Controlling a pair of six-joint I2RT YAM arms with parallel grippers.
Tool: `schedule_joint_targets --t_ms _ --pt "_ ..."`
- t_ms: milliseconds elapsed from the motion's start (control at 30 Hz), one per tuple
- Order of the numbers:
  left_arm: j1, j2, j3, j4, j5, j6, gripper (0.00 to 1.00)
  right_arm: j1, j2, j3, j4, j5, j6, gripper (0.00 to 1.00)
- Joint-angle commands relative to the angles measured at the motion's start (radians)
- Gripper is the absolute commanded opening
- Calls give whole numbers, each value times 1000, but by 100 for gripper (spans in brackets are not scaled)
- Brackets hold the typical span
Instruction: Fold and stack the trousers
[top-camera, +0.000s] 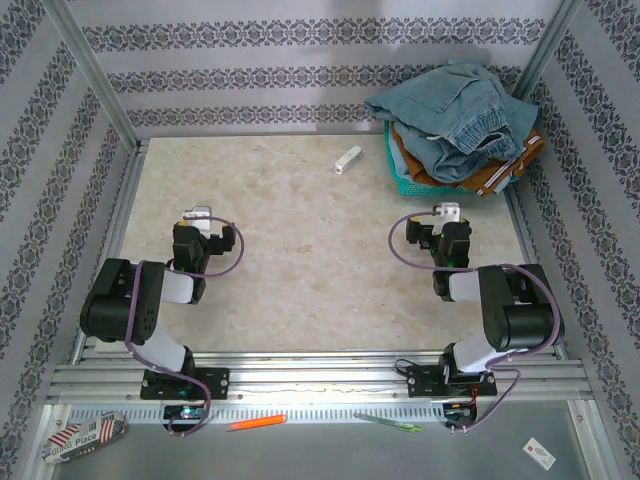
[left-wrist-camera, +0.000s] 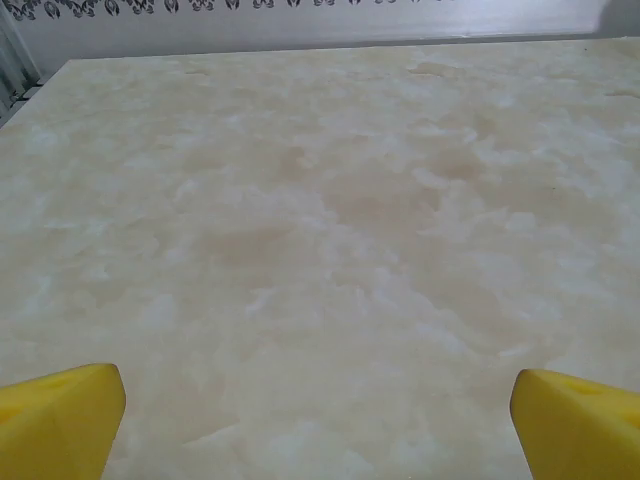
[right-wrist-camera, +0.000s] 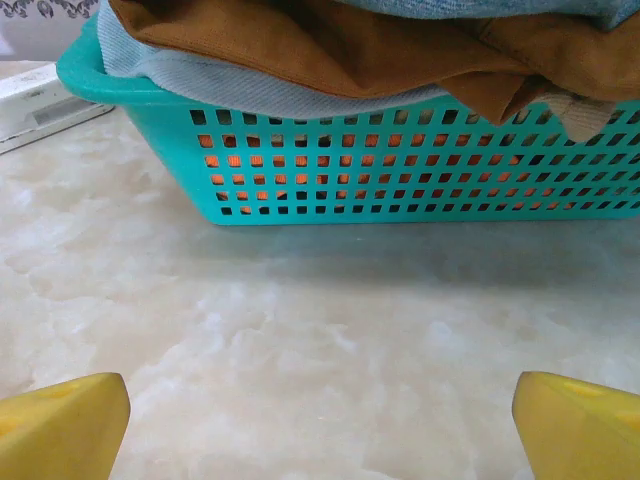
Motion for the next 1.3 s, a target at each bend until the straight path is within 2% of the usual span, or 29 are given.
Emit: schedule_joint_targets --t_ms 0,1267 --pt "12 -5 0 18 -5 8 99 6 -16 20 4 2 5 98" --pt "12 -6 11 -6 -1 9 99 4 -15 19 3 -5 8 98"
